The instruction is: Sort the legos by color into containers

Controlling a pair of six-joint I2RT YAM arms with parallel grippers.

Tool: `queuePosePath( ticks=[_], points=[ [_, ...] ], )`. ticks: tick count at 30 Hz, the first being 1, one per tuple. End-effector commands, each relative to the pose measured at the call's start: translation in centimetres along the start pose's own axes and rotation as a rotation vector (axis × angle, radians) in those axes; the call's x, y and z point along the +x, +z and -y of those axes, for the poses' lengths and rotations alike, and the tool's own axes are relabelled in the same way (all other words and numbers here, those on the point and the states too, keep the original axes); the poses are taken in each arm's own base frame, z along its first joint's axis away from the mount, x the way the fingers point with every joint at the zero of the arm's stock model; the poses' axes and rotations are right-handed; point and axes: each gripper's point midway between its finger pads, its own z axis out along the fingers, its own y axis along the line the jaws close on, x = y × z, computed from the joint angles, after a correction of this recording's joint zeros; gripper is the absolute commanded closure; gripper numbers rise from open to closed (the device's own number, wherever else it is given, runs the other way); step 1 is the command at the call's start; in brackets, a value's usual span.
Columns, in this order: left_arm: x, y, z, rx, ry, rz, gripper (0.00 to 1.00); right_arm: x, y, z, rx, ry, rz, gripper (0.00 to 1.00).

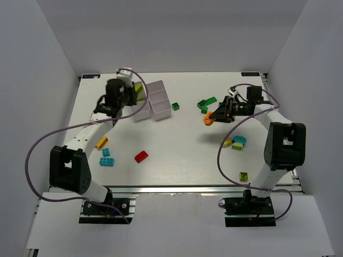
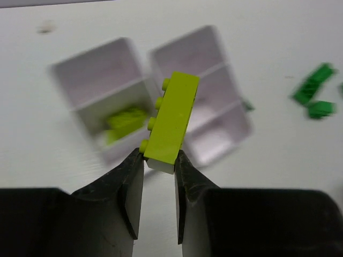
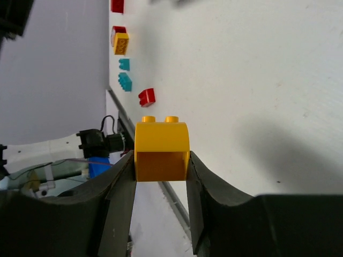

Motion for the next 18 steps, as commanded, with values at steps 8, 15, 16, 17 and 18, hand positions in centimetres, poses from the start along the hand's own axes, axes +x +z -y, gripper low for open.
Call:
queuePosePath(
  ticks=[8, 15, 16, 17, 18],
  points=[
    [-0.8, -1.1, -8.3, 0.029, 0.458, -0.233, 1.0, -2.0, -0.7, 0.2, 0.078, -0.157, -0.032, 1.0],
    [0.7, 2.1, -7.3, 0.145, 0.485, -0.244, 1.0, -2.8, -1.1, 0.0, 0.106, -0.217, -0.028, 1.0],
    [0.9, 2.3, -7.4, 0.145, 0.486, -0.247, 1.0, -2.6, -1.1, 0.1, 0.106, -0.217, -0.029, 1.0],
    [1.3, 2.6, -7.6, 0.141, 0.485, -0.254, 1.0, -2.5, -1.1, 0.1, 0.106, -0.218, -0.031, 1.0],
    [1.5, 2.8, -7.7, 0.137, 0.487, -0.256, 1.0, -2.5, -1.1, 0.1, 0.107, -0.219, -0.03, 1.0]
  ],
)
